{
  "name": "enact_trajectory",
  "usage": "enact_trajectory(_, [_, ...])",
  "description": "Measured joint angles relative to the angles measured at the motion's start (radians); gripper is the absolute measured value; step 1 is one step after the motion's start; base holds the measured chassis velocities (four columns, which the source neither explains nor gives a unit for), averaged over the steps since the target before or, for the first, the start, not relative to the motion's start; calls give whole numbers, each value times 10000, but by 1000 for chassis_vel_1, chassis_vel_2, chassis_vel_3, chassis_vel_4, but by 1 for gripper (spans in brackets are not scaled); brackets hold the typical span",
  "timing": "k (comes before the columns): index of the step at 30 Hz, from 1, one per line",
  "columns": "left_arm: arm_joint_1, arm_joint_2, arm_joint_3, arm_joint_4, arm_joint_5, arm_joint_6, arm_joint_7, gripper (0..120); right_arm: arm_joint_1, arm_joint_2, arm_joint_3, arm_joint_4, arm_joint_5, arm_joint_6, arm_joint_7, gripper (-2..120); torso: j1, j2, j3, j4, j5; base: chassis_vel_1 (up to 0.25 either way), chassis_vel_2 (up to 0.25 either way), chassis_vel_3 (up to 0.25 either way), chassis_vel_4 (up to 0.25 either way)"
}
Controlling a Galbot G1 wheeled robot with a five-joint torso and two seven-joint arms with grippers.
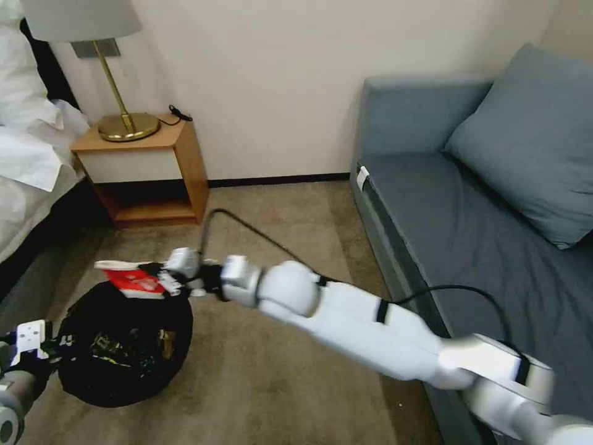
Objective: Pick up the trash bin, then pick up the garbage on the floor and place it into the trash bin.
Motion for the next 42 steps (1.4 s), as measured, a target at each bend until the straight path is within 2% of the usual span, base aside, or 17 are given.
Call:
enact_trajectory(7, [-207, 14, 133, 7, -5, 0, -23, 3, -163, 228, -444, -174, -183, 34, 486, 0, 0, 0, 0, -6, 1, 0, 0, 0, 0])
enact_trajectory(11, [-216, 29, 184, 16, -5, 0, -50, 3, -278, 309, -520, -219, -236, -23, 703, 7, 0, 0, -1, -5, 1, 0, 0, 0, 0])
enact_trajectory(13, [-199, 41, 174, 16, -6, 0, -49, 3, -316, 320, -530, -234, -247, -81, 755, 20, 0, 0, 0, -4, 1, 0, 0, 0, 0])
enact_trajectory(14, [-199, 41, 174, 16, -6, 0, -49, 3, -316, 320, -530, -234, -247, -81, 755, 20, 0, 0, 0, -4, 1, 0, 0, 0, 0])
enact_trajectory(18, [-192, 69, 133, 46, -22, 0, -50, 3, -360, 307, -533, -208, -242, -153, 810, 38, 0, 0, -1, -3, 3, 0, 0, 0, 0])
enact_trajectory(20, [-199, 72, 128, 53, -28, 0, -50, 3, -389, 292, -529, -174, -242, -178, 875, 42, 0, 0, -1, -3, 3, 0, 0, 0, 0])
enact_trajectory(21, [-216, 76, 122, 78, -42, 0, -50, 3, -460, 244, -463, -79, -242, -229, 1079, 48, 0, 0, -1, -3, 3, 0, 0, 0, 0])
enact_trajectory(22, [-216, 76, 122, 78, -42, 0, -50, 3, -460, 244, -463, -79, -242, -229, 1079, 48, 0, 0, -1, -3, 3, 0, 0, 0, 0])
enact_trajectory(25, [-251, 77, 84, 126, -80, 0, -50, 3, -855, 16, 16, 405, -223, -669, 2036, 64, 0, 0, -1, -2, 4, 0, 0, 0, 0])
enact_trajectory(26, [-251, 77, 84, 126, -80, 0, -50, 3, -855, 16, 16, 405, -223, -669, 2036, 64, 0, 0, -1, -2, 4, 0, 0, 0, 0])
enact_trajectory(28, [-250, 81, 50, 129, -115, 0, -51, 3, -1195, -250, 454, 747, -214, -860, 2321, 70, 0, 0, -1, -1, 6, 0, 0, 0, 0])
enact_trajectory(30, [-251, 131, -9, 164, -184, 0, -57, 3, -1974, -1180, 1503, 1564, -232, -959, 2350, 82, 0, 0, -1, -1, 8, 0, 0, 0, 0])
enact_trajectory(32, [-260, 157, -17, 189, -199, 0, -60, 3, -2187, -1459, 1850, 1816, -233, -969, 2353, 85, 0, 0, -1, -3, 9, 0, 0, 0, 0])
enact_trajectory(35, [-310, 238, -41, 240, -267, 0, -69, 3, -3320, -2619, 3253, 3022, -204, -1112, 2441, 97, 0, 0, -1, -10, 8, 0, 0, 0, 0])
enact_trajectory(36, [-310, 238, -41, 240, -267, 0, -69, 3, -3320, -2619, 3253, 3022, -204, -1112, 2441, 97, 0, 0, -1, -10, 8, 0, 0, 0, 0])
enact_trajectory(41, [-350, 254, -27, 290, -361, 0, -76, 3, -5711, -3723, 5490, 4532, 55, -1478, 3025, 100, 0, 0, -1, -7, 8, 0, 0, 0, 0])
enact_trajectory(42, [-350, 254, -27, 290, -361, 0, -76, 3, -5711, -3723, 5490, 4532, 55, -1478, 3025, 100, 0, 0, -1, -7, 8, 0, 0, 0, 0])
